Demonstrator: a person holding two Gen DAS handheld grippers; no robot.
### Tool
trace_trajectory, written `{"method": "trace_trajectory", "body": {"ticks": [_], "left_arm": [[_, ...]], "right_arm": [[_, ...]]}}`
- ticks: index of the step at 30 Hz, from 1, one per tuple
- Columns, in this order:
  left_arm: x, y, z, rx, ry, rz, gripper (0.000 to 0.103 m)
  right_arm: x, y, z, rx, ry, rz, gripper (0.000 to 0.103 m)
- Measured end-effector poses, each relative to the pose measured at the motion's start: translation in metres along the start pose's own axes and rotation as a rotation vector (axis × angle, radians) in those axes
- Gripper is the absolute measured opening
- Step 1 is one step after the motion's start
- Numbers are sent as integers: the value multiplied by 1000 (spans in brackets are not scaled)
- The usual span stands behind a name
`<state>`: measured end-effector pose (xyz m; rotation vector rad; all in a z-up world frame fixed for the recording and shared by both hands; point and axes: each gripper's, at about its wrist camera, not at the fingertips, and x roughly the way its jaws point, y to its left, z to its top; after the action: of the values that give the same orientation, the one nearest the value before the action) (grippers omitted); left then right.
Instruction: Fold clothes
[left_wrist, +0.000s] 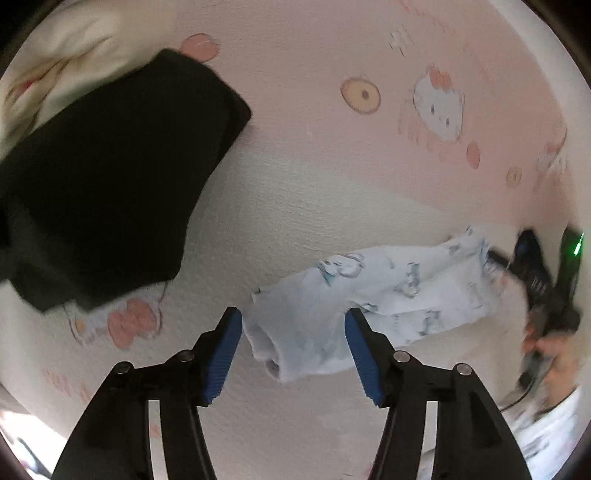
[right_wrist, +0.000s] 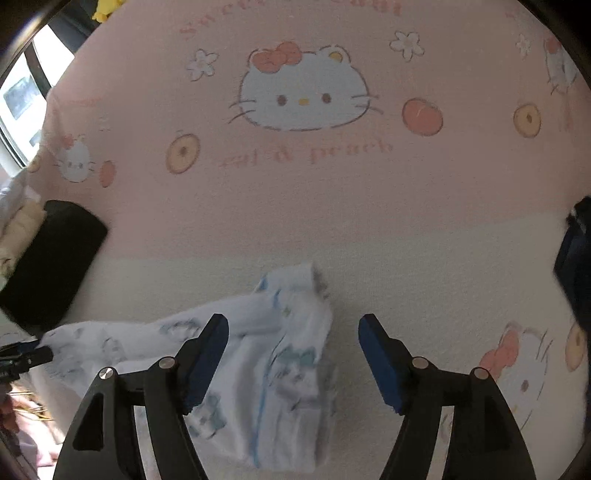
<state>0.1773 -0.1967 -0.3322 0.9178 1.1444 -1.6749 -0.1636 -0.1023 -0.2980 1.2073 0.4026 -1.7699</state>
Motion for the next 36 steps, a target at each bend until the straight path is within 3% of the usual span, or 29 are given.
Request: {"method": "trace_trajectory", "body": {"ticks": [4, 11, 15, 19, 23, 28, 29, 30, 31, 33, 34, 36], "left_arm": [[-4, 4, -11, -3, -4, 18, 56], [-6, -8, -25, -35, 52, -55, 57], [7, -14, -28, -35, 63, -33, 57], [13, -10, -22, -59, 47, -31, 57], [20, -10, -13, -40, 25, 9, 57], [39, -9, 2, -24, 46, 53, 56], [42, -9, 4, -17, 48, 51, 56], [45, -9, 5, -9, 52, 55, 56], [49, -9, 7, -5, 59, 54, 56], [58, -9, 9, -12, 78, 20, 48], [61, -10, 10, -14, 87, -1, 34], [66, -17, 10, 7, 101, 18, 32]], "right_arm": [[-5, -4, -18, 49, 29, -6, 73], [-6, -16, -35, 118, 55, 24, 73], [4, -22, -44, 153, 107, 46, 73], [14, -30, -51, 188, 164, 5, 73], [16, -40, -52, 271, 174, 45, 73], [24, -41, -44, 287, 176, 48, 73], [28, -38, -42, 261, 175, 46, 70], [31, -33, -40, 217, 180, 39, 58], [34, -28, -38, 178, 184, 35, 54], [39, -16, -35, 107, 188, 35, 35], [41, -12, -34, 79, 187, 26, 34], [42, -8, -33, 32, 177, -5, 28]]}}
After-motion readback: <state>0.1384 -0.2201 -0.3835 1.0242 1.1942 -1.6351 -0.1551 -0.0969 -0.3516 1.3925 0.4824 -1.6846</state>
